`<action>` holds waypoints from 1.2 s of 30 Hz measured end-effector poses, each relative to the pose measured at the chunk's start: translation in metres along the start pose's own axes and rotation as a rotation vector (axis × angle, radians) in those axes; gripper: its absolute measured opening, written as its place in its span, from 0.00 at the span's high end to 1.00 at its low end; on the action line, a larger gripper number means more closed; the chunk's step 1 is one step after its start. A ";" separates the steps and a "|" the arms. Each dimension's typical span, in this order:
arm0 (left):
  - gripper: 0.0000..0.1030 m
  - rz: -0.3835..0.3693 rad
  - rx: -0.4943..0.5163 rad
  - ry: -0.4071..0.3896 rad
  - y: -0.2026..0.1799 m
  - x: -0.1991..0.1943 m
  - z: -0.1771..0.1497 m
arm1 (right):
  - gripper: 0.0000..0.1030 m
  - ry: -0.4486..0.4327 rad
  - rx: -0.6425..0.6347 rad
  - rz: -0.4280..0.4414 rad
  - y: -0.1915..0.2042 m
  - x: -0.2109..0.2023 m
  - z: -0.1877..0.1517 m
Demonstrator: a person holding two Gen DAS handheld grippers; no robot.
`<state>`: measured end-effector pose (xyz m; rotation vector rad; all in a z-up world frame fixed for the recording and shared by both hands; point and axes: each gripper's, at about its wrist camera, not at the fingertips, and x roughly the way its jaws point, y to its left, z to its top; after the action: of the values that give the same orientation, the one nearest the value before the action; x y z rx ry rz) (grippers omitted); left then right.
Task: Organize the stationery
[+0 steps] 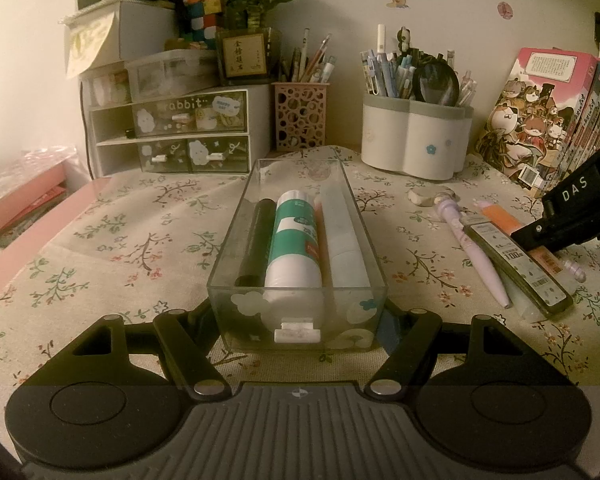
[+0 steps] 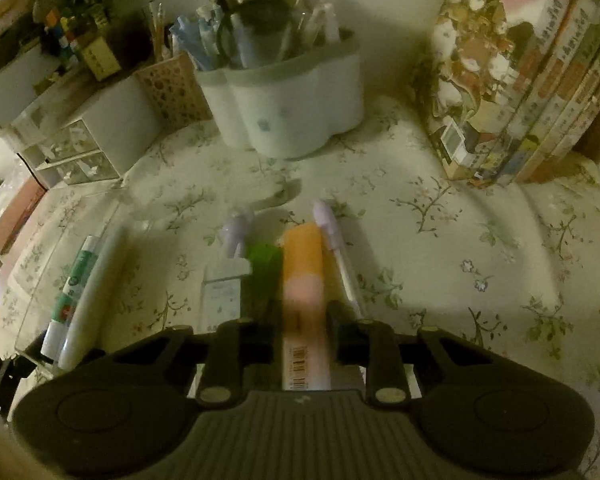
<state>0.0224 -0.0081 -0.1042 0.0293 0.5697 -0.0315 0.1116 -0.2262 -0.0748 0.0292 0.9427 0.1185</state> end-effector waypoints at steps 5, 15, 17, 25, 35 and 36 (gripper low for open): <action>0.29 0.000 0.000 0.000 0.000 0.000 0.000 | 0.82 -0.019 0.025 -0.006 0.000 -0.009 -0.002; 0.29 0.000 0.005 0.000 -0.002 0.001 0.001 | 0.81 -0.026 0.040 0.283 0.086 -0.046 0.036; 0.29 0.000 0.005 0.000 -0.002 0.001 0.001 | 0.81 0.032 0.005 0.299 0.114 -0.033 0.043; 0.29 -0.001 0.004 0.000 -0.002 0.000 0.001 | 0.80 0.192 -0.035 0.218 0.162 0.021 0.056; 0.29 -0.006 0.006 -0.001 -0.002 0.001 0.001 | 0.80 0.162 -0.015 0.320 0.149 0.019 0.053; 0.29 -0.006 0.006 0.000 -0.002 0.001 0.001 | 0.80 0.147 -0.006 0.335 0.145 0.017 0.054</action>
<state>0.0237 -0.0106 -0.1036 0.0336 0.5693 -0.0392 0.1520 -0.0790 -0.0456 0.1747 1.0788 0.4382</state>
